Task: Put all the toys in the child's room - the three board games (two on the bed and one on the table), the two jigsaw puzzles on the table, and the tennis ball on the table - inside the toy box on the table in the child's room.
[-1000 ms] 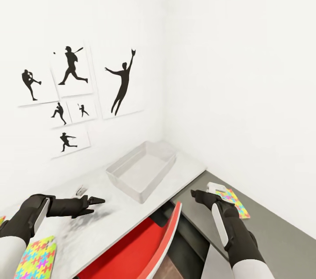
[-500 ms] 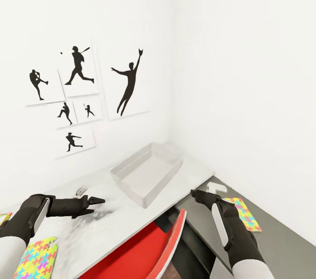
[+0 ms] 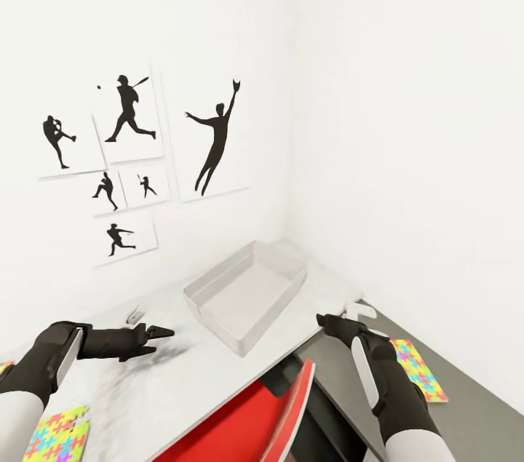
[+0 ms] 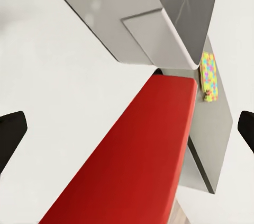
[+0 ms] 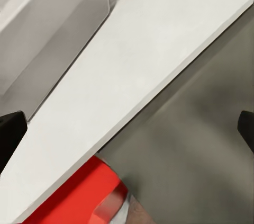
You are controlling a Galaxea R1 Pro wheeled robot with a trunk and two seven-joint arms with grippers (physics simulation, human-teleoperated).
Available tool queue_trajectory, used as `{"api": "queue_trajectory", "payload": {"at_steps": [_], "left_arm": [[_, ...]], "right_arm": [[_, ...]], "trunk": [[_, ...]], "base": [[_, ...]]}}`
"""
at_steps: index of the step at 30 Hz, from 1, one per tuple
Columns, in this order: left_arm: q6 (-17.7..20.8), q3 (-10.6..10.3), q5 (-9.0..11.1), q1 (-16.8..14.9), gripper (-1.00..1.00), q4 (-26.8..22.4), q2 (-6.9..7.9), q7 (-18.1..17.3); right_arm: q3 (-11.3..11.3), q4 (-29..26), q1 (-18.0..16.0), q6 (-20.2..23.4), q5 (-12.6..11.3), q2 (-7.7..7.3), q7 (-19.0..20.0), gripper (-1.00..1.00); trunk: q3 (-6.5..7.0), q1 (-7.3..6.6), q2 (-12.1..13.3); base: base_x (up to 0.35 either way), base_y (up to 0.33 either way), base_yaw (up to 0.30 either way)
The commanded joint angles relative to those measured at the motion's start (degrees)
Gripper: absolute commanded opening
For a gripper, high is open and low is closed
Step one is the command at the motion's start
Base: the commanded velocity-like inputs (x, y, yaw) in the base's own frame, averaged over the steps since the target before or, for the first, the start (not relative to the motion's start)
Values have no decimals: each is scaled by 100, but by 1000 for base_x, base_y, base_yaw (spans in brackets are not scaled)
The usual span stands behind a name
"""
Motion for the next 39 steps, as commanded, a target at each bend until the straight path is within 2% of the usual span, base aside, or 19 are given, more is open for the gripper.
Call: {"api": "queue_trajectory", "payload": {"at_steps": [1,6,7,12,31,39], "left_arm": [[45,8,-1,-2,100,1,-2,-15],[-3,13,-1,-2,100,1,0,-15],[-171,14,-1,-2,100,1,-1,-36],[-285,13,-1,-2,100,1,-2,-49],[-316,1,-17,-2,100,1,-11,-6],[-316,-5,-33,-2,100,1,-52,6]], "right_arm": [[-14,-6,-2,17,-35,5,0,100],[-16,-6,-2,-16,-39,4,14,100],[-12,-6,-2,-19,-39,1,21,100],[-10,-6,-2,-24,-38,-1,22,100],[8,-2,-2,-19,-22,31,-25,100],[211,-10,-2,-27,-60,42,-31,100]], "trunk": [[-3,3,-4],[-3,3,-4],[-3,3,-4],[-3,3,-4],[-3,3,-4],[-3,3,-4]], "base": [[92,0,1],[160,-13,0],[92,-6,0],[41,-3,0],[2,0,0],[0,0,0]]}}
